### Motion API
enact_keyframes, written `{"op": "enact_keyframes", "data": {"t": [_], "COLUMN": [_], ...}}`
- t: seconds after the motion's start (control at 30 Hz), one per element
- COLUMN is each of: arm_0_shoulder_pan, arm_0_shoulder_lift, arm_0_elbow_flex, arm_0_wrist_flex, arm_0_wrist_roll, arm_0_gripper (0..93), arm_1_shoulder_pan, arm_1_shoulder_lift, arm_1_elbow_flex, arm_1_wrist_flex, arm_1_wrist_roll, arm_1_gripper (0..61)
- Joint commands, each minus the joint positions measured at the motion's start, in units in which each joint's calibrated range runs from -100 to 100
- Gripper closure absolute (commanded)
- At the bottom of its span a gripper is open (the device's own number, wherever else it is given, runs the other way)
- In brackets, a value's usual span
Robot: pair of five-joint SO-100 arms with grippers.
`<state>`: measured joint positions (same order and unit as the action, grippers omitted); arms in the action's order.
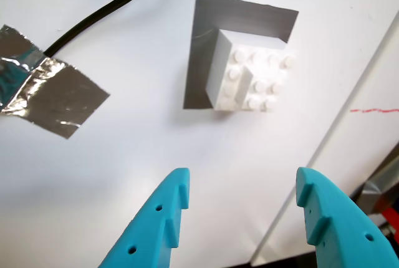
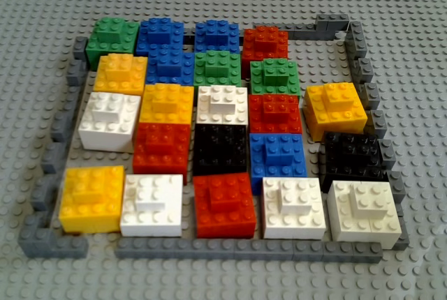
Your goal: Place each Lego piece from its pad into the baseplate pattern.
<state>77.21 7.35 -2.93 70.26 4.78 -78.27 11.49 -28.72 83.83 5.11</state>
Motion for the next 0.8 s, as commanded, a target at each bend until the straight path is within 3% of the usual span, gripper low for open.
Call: {"op": "enact_keyframes", "data": {"t": [0.0,0.2,0.27,0.3,0.37,0.53,0.77], "arm_0_shoulder_pan": [0.01,-0.86,-1.0,-1.15,-1.51,-2.6,-2.6], "arm_0_shoulder_lift": [1.06,3.03,3.38,3.89,4.41,8.18,11.44], "arm_0_elbow_flex": [-3.17,-3.71,-3.8,-3.8,-4.61,-9.94,-13.73], "arm_0_wrist_flex": [-0.29,-0.85,-0.85,-0.85,-0.85,-0.85,-0.61], "arm_0_wrist_roll": [0.13,0.13,0.13,0.08,-0.12,-0.22,-0.22], "arm_0_gripper": [73.1,73.1,73.1,73.1,73.1,73.1,73.2], "arm_1_shoulder_pan": [0.91,1.78,1.99,2.14,2.14,1.56,1.34], "arm_1_shoulder_lift": [2.51,6.54,8.6,10.32,11.18,14.69,18.47], "arm_1_elbow_flex": [-6.72,-9.06,-11.14,-12.04,-12.22,-16.2,-17.82], "arm_1_wrist_flex": [-3.52,-7.59,-7.51,-7.26,-7.1,-4.82,-8.65], "arm_1_wrist_roll": [-0.69,-0.44,-0.44,-0.64,-1.08,-1.66,-1.17], "arm_1_gripper": [56.9,57.7,53.8,45.6,42.9,37.7,36.9]}}
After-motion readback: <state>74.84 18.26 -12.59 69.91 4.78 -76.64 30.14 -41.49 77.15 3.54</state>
